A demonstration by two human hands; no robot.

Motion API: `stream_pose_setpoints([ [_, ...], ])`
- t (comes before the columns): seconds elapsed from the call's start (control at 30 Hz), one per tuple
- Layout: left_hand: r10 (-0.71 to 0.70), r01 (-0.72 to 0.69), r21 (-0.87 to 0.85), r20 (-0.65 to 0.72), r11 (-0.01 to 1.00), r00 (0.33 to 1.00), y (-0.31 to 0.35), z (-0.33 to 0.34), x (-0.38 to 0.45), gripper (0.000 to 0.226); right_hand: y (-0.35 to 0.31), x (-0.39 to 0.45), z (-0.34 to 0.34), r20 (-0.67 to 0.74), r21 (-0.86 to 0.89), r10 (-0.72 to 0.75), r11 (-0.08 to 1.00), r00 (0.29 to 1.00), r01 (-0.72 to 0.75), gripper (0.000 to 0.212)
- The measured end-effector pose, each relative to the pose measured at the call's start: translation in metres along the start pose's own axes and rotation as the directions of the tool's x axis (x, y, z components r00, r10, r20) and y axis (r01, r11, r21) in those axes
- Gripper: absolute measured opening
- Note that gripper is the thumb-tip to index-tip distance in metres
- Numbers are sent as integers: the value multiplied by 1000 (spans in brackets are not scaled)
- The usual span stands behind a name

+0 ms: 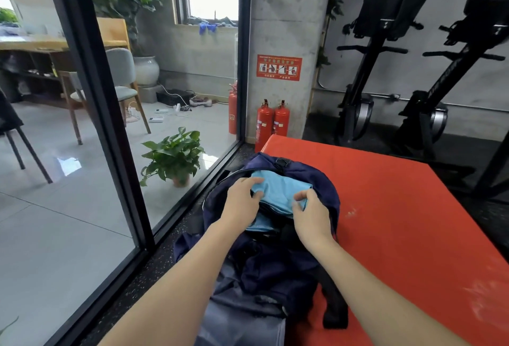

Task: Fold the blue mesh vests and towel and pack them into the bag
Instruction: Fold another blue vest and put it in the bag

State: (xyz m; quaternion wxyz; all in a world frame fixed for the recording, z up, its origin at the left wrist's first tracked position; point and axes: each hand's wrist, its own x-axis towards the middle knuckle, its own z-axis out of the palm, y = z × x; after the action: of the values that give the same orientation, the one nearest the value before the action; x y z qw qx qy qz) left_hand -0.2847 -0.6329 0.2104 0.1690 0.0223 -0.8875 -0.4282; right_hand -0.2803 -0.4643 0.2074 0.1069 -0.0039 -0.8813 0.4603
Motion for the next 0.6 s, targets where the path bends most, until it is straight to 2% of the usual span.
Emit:
stream_pose_setpoints([
  [0.13, -40, 41, -13, 43, 999, 998, -12, 2, 6, 33, 5, -8, -1, 14, -48, 93, 995, 996, -92, 52],
  [0.27, -35, 36, -17, 39, 999, 999, -18, 5, 7, 33, 2, -13, -6, 56, -273, 206, 944, 977, -183, 71],
  [0.33, -43, 44, -30, 37, 999, 998, -20, 5, 7, 33, -2, -13, -5, 95, -310, 239, 930, 966, -199, 81],
  [0.4, -58, 59, -46, 37, 997, 998, -21, 5, 7, 33, -6, -14, -5, 144, -264, 274, 937, 951, -230, 90],
  [0.47, -69, 71, -49, 45, 996, 997, -21, 4, 6, 33, -8, -11, -7, 162, -172, 249, 960, 955, -221, 95],
  [0.6, -64, 68, -67, 52, 995, 997, -14, 1, 10, 33, -25, -1, -16, 48, -39, 128, 991, 991, -126, 102],
])
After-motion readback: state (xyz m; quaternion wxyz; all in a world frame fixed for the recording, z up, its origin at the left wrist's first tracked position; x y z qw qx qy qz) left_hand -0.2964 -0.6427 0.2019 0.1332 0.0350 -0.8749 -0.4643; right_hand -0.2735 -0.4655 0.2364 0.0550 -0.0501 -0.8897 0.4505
